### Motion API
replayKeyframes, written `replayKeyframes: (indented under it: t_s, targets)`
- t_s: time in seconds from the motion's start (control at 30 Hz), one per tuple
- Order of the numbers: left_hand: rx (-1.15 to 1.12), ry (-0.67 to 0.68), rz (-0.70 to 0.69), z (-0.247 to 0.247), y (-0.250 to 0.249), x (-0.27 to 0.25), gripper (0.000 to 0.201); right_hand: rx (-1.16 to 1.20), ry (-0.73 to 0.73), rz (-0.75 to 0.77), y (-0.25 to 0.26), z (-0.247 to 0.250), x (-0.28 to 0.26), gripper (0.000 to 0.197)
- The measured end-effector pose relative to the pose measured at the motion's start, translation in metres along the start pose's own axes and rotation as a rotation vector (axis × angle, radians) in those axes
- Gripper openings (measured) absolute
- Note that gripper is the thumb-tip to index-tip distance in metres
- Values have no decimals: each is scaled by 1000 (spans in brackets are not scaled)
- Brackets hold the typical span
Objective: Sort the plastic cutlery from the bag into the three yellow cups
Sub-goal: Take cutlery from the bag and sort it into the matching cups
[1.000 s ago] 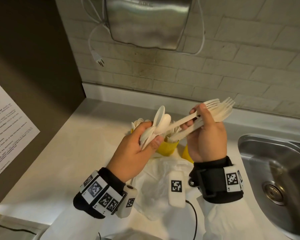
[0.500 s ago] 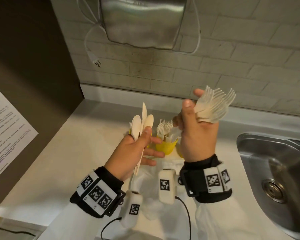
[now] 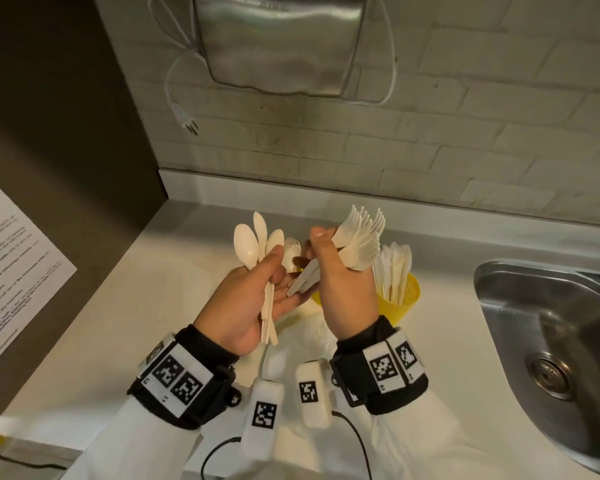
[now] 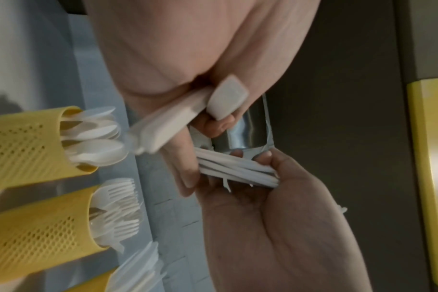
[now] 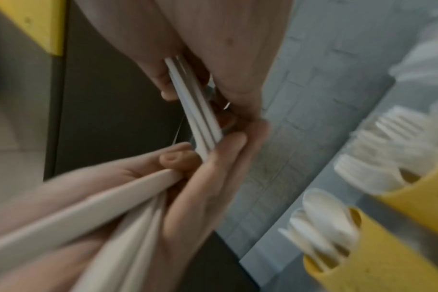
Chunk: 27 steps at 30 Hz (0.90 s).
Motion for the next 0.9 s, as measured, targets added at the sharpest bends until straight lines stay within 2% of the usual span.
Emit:
replayKeyframes:
  t_s: [0.07,0.23,0.33,0.43,0.57,0.67,0.77,0.9]
  targets:
    - [46,-40,-37,1,-8,-1,42,-102,1,45,6,6,1,30]
    - [165,-40,-32,1,-11,-1,38,-30,142,-112,-14,22,12,29]
    - [313,-88,-55,8,-16,-3,39,22,-8,-115,-11,57,20,25]
    - [354,-138,-100,13,-23,-6,34,10,-163,-168,-19,99,34,22]
    - [398,-155,-111,12,-23,-6,40,-220,-234,-228,-39,121,44,21]
    - [429,-157,-108,13,-22,-4,46,-428,-131,-213,-50,99,45,29]
    - [437,-167,-117,14,-21,-4,46,-650,-43,-149,-62,74,48,45]
    - [456,-174,-135,15,-23,-5,47,-838,-56,-102,-81,66,59,52]
Point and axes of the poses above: each hand's wrist, its own x-axis towards the middle knuckle, its own z-axis out of the back of the hand, y = z × x, the point moved 10 cm from there along x, towards the middle knuckle, and after that the axes turned 8 degrees about y, right-handed, at the moved point
